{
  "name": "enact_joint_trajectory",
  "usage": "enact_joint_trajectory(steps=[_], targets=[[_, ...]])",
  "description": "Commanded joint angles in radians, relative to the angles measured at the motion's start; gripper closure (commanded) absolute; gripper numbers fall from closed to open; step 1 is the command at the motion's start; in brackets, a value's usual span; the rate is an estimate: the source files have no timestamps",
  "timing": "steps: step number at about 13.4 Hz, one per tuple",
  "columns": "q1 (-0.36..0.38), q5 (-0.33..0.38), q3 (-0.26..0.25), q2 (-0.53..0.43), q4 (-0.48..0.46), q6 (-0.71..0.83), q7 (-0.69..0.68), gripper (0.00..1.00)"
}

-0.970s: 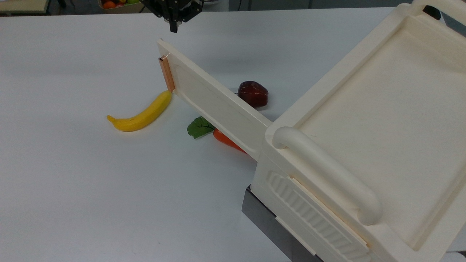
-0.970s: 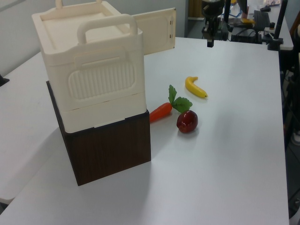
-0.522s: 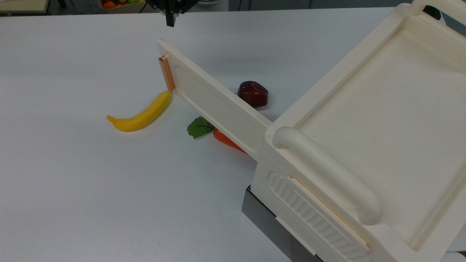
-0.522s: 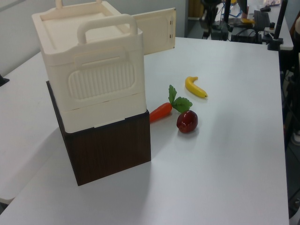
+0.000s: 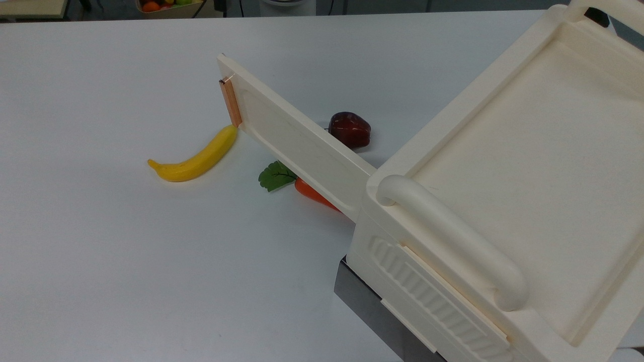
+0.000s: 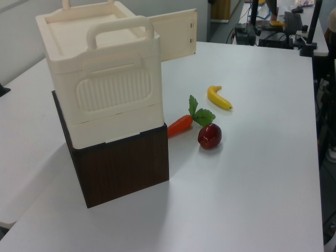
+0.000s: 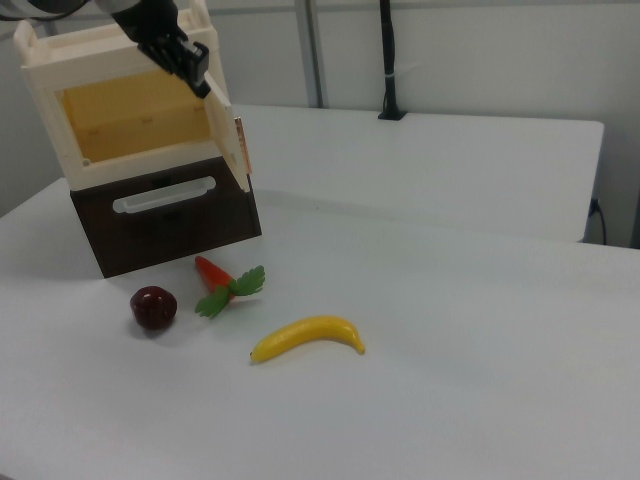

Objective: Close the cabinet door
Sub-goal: 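Lower the gripper beside the door's outer edge to contact it, then push the door edge with the gripper, swinging it shut against the cabinet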

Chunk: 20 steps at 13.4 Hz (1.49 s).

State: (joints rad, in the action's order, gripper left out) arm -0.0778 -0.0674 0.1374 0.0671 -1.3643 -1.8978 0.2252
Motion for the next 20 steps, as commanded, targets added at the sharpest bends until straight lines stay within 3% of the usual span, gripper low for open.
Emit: enact_joint_trajectory(steps=[1, 6, 13, 20], targets=[[0.001, 0.011, -0.012, 0.049, 0.011, -0.185, 0.126, 1.00], [0.001, 0.005, -0.015, 0.121, 0.005, -0.332, 0.272, 1.00], [0.024, 0.017, -0.002, 0.151, -0.016, -0.377, 0.361, 1.00], [0.182, 0.023, 0.001, 0.151, -0.018, -0.366, 0.563, 1.00]])
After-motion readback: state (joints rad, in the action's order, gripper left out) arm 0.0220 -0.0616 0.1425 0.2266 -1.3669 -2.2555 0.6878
